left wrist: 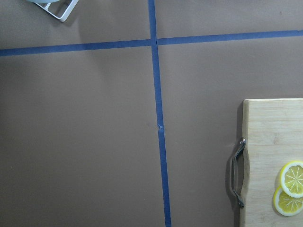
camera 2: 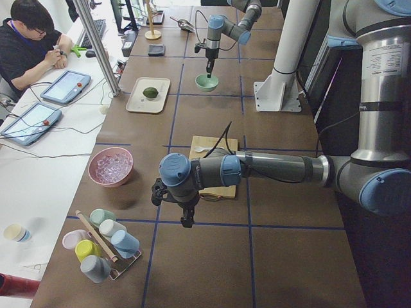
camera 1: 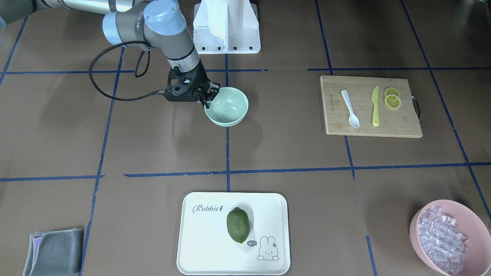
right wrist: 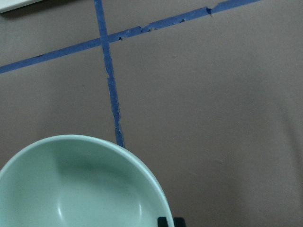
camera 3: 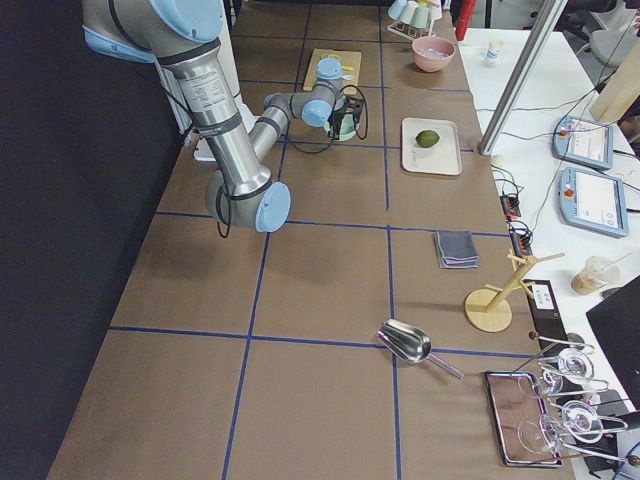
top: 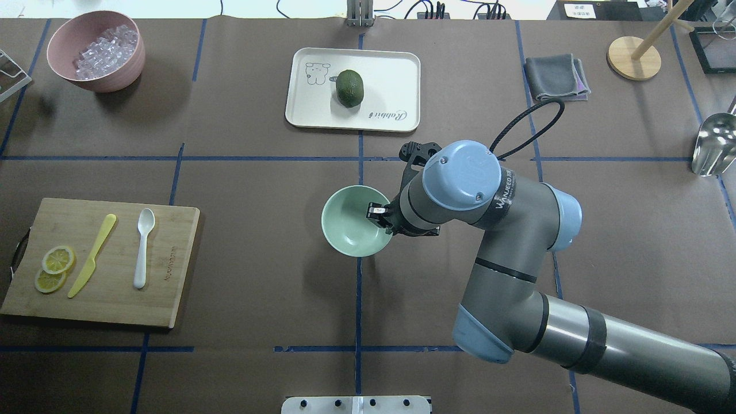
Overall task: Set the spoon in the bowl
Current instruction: 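Grip the bowl rim and slide it to the table centre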
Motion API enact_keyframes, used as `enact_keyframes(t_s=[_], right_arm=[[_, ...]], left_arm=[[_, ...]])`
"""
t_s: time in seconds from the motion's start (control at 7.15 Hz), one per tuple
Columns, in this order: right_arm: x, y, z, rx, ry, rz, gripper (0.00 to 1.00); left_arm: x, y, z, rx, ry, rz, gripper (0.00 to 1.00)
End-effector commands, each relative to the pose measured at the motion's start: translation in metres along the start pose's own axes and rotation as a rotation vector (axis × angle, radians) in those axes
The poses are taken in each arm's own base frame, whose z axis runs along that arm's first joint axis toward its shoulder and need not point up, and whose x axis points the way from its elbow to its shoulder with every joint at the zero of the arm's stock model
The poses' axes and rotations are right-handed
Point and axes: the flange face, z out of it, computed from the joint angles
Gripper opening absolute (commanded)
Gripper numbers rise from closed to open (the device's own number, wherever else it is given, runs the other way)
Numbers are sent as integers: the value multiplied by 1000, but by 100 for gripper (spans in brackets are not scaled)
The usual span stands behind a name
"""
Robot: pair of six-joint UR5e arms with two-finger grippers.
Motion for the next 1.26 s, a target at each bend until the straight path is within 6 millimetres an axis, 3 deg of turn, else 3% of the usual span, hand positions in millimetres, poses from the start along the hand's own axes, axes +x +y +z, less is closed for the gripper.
enact_keyframes(t_s=[0.0, 0.28, 0.42, 0.7, 1.12], right_arm=[[-5, -1, 15, 0, 12, 9, 1], [-4, 0, 17, -3, 16, 9, 3], [-3, 0, 18, -3, 18, 9, 16], [-3, 0, 19, -5, 18, 8, 100], [-5, 0, 15, -3, 7, -4, 100]], left_arm=[[0, 0, 0, 1, 0, 1, 100], [0, 0, 0, 0, 0, 0, 100], [0, 0, 0, 0, 0, 2, 100], [0, 0, 0, -1, 2, 0, 100], [1, -1, -1, 2, 0, 2, 100]])
